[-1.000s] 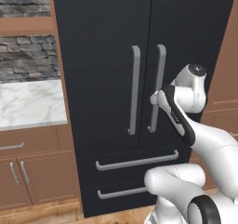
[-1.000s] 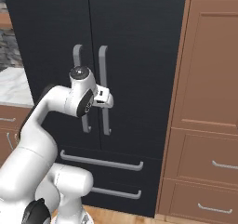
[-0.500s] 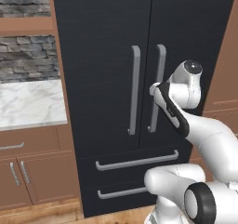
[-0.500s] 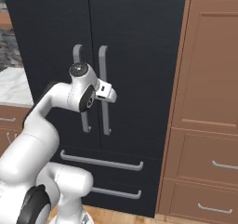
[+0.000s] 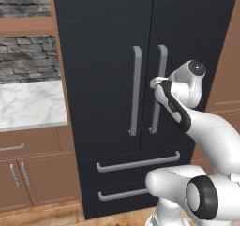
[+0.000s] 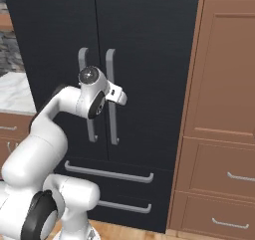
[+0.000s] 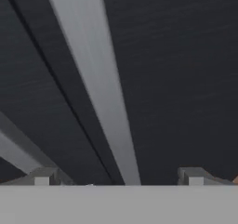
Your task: Open the fridge, grab two sodas, and place both sodas inside the bowl with ice on the dining counter.
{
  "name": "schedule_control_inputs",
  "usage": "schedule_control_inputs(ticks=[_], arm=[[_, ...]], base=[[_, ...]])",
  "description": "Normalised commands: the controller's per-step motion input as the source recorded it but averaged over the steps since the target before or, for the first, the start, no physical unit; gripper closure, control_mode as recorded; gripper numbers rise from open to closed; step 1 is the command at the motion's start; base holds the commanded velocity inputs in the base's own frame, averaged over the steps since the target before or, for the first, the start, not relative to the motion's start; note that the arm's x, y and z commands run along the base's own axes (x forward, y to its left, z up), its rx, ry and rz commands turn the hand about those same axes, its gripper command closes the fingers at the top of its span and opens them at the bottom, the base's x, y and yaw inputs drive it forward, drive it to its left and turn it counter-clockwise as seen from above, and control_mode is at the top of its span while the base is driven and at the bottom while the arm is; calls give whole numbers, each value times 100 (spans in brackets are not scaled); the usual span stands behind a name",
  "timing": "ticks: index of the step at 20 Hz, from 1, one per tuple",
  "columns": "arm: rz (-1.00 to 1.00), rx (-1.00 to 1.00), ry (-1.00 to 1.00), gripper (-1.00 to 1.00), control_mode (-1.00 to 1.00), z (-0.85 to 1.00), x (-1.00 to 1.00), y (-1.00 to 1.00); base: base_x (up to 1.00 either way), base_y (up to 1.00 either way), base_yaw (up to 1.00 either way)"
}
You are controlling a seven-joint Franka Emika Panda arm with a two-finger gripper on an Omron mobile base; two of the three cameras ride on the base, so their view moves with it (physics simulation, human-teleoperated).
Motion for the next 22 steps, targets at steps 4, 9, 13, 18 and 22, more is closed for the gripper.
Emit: schedule_control_inputs(ticks=[4,9,13,18,22], arm=[[0,0,-27,-100,-100,0,0,0],[-1,-5,-4,-100,-100,2,15,2],[0,-4,1,-100,-100,5,33,1],[0,0,1,-100,-100,3,35,0],[-3,-1,0,-100,-100,0,35,0]], base=[[0,0,0],[0,0,0],[0,0,0],[0,0,0],[0,0,0]])
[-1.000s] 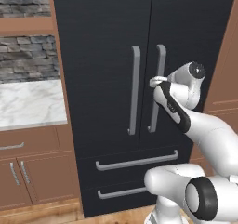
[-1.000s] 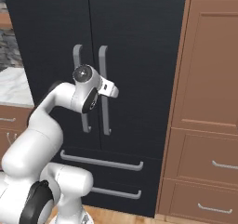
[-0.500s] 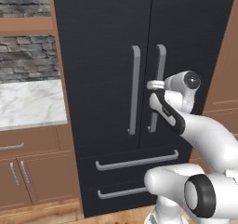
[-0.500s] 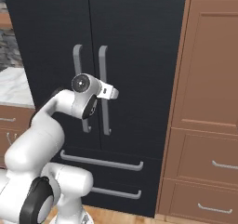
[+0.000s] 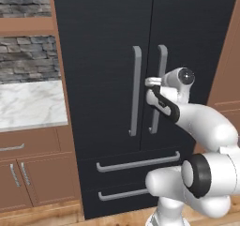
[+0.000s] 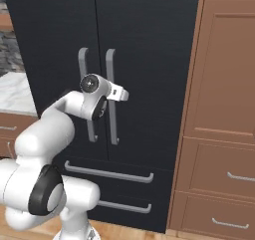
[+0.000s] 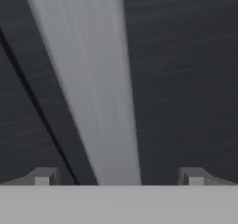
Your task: Open the fridge, grab two sodas, and place both sodas inside the bowl with ice on the dining counter.
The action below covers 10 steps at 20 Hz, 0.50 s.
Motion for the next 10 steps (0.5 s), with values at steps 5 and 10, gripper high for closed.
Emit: schedule_control_inputs(ticks=[5,10], arm=[[0,0,0,-100,-100,-1,39,0],[0,0,1,-100,-100,-9,51,0]], base=[[0,0,0],[0,0,0]])
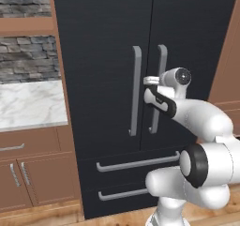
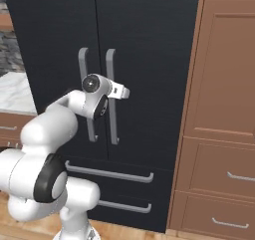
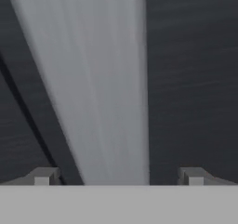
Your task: Open the fridge, grab two sodas, and place both sodas inside the bowl with ice on the dining counter.
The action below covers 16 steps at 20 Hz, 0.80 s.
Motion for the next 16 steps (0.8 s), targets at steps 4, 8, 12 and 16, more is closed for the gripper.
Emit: schedule_control_inputs(ticks=[4,8,12,16], arm=[[0,0,0,-100,-100,-13,52,4],[0,-1,2,100,-100,-11,34,5],[-3,0,4,100,-100,0,-14,-7],[-10,0,4,100,-100,0,-55,-18]], base=[[0,0,0],[0,0,0],[0,0,0],[0,0,0]])
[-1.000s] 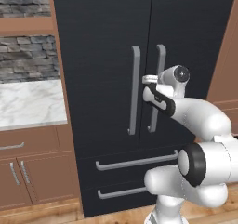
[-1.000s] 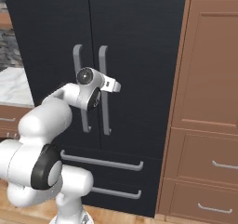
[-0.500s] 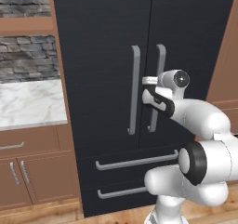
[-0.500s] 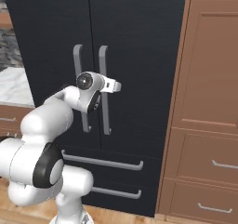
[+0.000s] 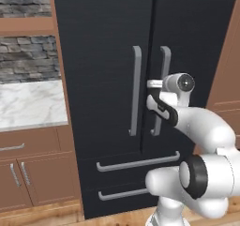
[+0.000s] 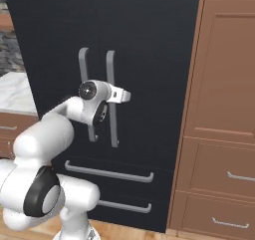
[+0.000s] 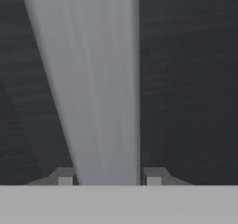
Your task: Open the fridge, grab two sodas, and place both sodas inside the bowl with ice on the dining counter.
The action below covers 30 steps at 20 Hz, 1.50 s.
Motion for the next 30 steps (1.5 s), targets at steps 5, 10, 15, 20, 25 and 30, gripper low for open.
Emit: schedule_control_inputs(ticks=[5,10,15,20,25,30], arm=[[-12,1,8,100,-100,0,-68,-35],[-10,5,14,100,-100,0,-68,-55],[-8,8,20,100,-100,0,-67,-62],[-7,12,17,100,-100,0,-76,-75],[-8,4,12,100,-100,-3,-79,-70],[-7,0,15,-100,-100,-23,-65,-24]], base=[[0,0,0],[0,0,0],[0,0,0],[0,0,0],[0,0,0],[0,0,0]])
